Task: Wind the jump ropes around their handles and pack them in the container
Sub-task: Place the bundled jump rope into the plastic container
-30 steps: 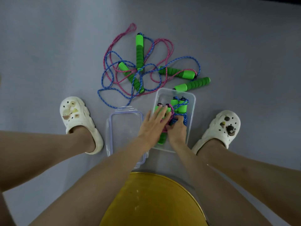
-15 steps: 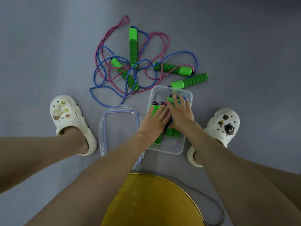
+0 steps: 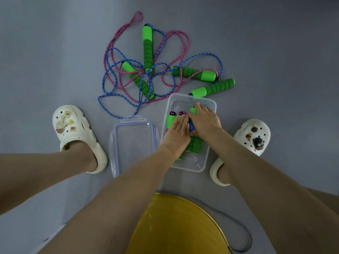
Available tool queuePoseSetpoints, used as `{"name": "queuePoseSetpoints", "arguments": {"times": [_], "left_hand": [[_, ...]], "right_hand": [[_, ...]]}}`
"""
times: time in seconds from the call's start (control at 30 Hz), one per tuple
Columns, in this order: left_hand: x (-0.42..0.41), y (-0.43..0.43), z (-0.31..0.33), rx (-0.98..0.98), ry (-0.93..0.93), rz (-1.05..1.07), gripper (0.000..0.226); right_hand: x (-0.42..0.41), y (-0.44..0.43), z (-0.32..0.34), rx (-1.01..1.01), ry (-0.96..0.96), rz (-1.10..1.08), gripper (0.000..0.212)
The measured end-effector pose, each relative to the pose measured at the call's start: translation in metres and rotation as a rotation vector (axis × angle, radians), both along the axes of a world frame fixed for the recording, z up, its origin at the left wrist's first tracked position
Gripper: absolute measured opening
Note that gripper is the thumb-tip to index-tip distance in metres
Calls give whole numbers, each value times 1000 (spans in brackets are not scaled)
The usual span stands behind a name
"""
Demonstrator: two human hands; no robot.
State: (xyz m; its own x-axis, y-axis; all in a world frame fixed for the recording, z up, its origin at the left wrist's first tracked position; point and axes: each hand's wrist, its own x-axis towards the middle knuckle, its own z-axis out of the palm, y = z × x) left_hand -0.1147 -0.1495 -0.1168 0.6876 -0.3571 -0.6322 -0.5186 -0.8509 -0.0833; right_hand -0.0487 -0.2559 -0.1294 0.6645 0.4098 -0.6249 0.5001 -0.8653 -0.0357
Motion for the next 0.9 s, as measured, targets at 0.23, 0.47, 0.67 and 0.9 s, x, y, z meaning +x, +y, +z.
{"name": "queuePoseSetpoints", "arguments": {"times": [0.23, 0.47, 0.67, 0.9], "left_hand": [[0, -5, -8, 90, 32, 153, 78], [-5, 0, -26, 19, -8, 170, 74], [0, 26, -24, -101, -49, 20, 74], [19, 73, -6, -234, -209, 321, 81]], "right_hand": [[-9, -7, 0, 96, 11, -84, 82], [-19, -6, 1, 166, 14, -171, 94], [-32, -14, 6, 307, -108, -206, 55], [21, -23, 18, 460, -334, -584, 41]]}}
